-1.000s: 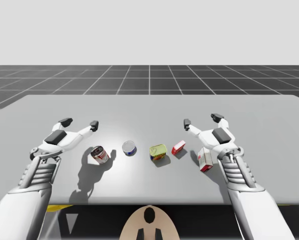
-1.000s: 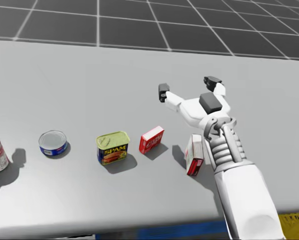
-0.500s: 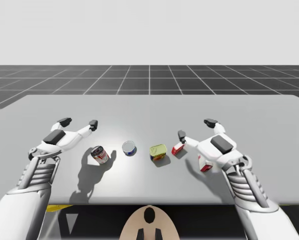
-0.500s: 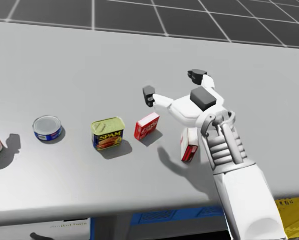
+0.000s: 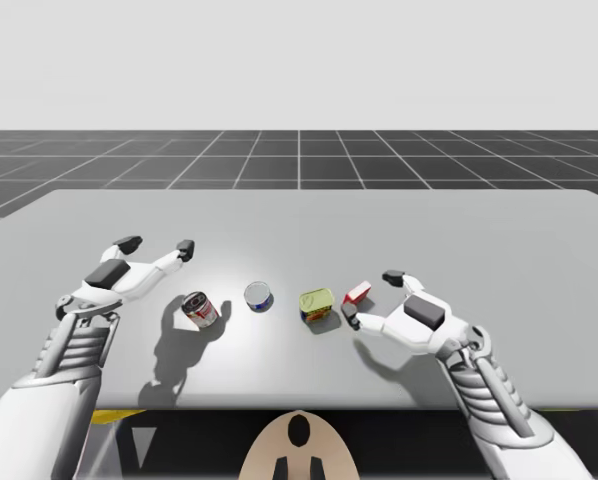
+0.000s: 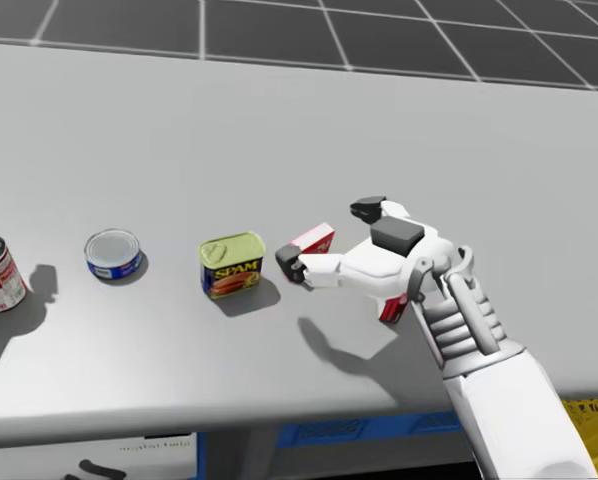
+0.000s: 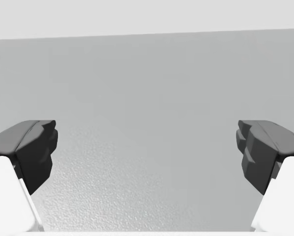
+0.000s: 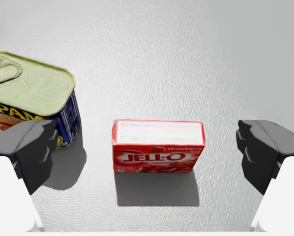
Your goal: Lift the gelatin box off the table.
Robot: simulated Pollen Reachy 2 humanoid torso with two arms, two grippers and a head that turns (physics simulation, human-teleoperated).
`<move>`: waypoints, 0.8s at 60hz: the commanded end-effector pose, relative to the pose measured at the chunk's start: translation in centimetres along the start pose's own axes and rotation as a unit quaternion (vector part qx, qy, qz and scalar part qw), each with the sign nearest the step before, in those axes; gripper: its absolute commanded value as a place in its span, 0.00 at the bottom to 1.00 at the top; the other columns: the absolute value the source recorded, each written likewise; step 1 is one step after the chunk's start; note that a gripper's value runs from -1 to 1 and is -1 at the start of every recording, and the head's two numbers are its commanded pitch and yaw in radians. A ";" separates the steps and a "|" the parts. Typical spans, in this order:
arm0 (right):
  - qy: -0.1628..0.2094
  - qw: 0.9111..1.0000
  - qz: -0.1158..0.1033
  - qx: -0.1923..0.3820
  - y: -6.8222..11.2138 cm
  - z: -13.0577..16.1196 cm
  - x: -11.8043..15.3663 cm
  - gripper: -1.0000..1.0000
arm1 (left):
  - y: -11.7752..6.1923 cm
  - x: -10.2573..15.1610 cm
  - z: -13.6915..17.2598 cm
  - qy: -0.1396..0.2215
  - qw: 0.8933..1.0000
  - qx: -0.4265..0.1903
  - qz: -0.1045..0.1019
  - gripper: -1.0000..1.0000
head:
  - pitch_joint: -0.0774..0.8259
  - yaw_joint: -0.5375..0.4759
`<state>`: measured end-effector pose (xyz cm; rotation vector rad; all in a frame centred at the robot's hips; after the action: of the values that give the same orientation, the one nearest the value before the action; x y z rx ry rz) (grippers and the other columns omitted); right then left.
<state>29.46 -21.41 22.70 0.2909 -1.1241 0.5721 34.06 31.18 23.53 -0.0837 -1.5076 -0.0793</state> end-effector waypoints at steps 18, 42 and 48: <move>0.072 0.997 -0.033 0.011 -1.7 -5.1 -2.0 0.00 | 0.3 0.2 0.1 -0.006 1.000 0.002 0.001 0.00 | 0.84 0.35; 0.104 0.994 -0.044 0.014 -3.0 -8.0 -3.4 0.00 | 0.4 0.4 0.1 -0.007 1.000 0.001 0.004 0.00 | 0.84 0.35; 0.102 0.994 -0.044 0.002 -2.9 -7.6 -3.6 0.96 | 0.4 0.4 0.1 -0.007 1.000 0.002 0.003 0.00 | 0.84 0.35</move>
<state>36.01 -20.64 17.53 0.2964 -0.9328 0.5317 34.01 31.58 23.87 -0.0867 -1.5215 -0.0716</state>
